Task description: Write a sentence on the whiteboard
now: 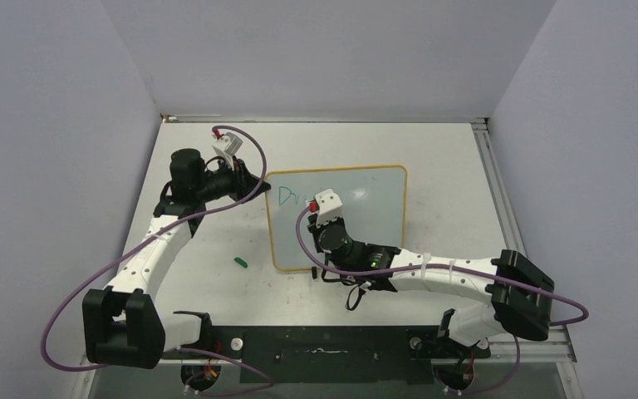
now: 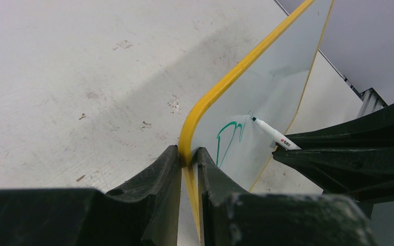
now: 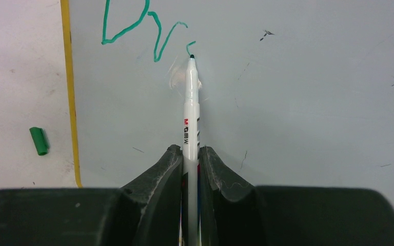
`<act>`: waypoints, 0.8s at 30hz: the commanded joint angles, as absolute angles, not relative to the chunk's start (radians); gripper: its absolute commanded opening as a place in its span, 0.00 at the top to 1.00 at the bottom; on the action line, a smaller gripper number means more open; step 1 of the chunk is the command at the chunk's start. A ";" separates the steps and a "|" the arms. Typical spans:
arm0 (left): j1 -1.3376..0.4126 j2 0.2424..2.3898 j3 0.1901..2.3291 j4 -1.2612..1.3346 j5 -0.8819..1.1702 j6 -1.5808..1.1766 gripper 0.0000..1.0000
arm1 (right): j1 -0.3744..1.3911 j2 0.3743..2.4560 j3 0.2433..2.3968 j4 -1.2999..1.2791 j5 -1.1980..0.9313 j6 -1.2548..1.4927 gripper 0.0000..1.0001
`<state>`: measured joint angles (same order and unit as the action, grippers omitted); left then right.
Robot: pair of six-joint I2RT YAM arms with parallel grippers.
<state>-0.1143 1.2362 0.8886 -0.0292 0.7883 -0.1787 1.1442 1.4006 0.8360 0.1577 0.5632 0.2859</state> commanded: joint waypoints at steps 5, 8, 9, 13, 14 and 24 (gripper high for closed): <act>-0.114 1.207 0.897 0.012 0.805 -0.175 1.00 | 1.111 1.361 0.842 0.114 0.631 0.301 0.95; -0.114 1.206 0.897 0.012 0.805 -0.175 1.00 | 1.102 1.361 0.848 0.125 0.625 0.283 0.95; -0.114 1.207 0.897 0.012 0.805 -0.175 1.00 | 1.100 1.362 0.850 0.129 0.624 0.279 0.95; -0.114 1.207 0.898 0.012 0.805 -0.175 1.00 | 1.095 1.377 0.871 0.142 0.605 0.263 0.95; -0.113 1.209 0.898 0.012 0.805 -0.175 1.00 | 1.095 1.383 0.876 0.144 0.599 0.262 0.95; -0.114 1.200 0.903 0.002 0.780 -0.174 0.92 | 1.130 1.309 0.893 0.098 0.523 0.250 0.95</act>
